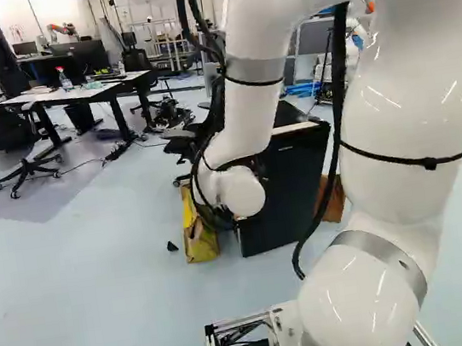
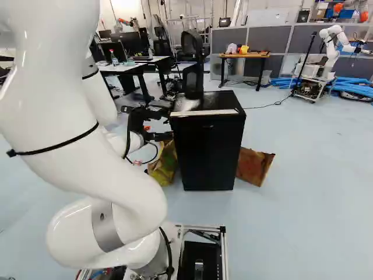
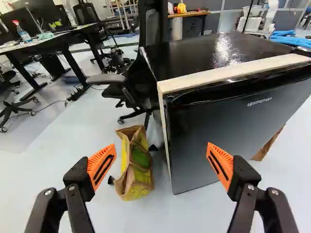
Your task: Grab a drink from the fridge
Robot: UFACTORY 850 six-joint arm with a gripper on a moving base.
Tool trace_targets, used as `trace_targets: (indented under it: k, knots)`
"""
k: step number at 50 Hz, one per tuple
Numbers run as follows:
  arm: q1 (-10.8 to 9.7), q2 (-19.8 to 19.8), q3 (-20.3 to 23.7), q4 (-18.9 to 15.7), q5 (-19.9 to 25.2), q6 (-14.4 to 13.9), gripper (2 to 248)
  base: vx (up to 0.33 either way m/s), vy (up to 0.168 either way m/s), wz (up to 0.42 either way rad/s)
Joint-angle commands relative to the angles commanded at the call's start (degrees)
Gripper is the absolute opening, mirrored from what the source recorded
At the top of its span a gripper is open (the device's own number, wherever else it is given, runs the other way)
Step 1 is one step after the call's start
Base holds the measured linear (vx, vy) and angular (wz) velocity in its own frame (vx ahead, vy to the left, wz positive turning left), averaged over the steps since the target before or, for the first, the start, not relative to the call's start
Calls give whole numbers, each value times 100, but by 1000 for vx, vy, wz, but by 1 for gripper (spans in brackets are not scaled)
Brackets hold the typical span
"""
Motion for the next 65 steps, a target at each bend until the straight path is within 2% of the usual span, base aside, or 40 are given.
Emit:
trace_targets:
  k: [24, 60, 65]
  knots:
    - [312, -852, -535, 668, 573, 0, 247, 0, 0, 0]
    - [535, -1915, -1176, 1888, 1483, 0, 247, 0, 0, 0]
    - [557, -1948, -1230, 2062, 1584, 0, 247, 0, 0, 0]
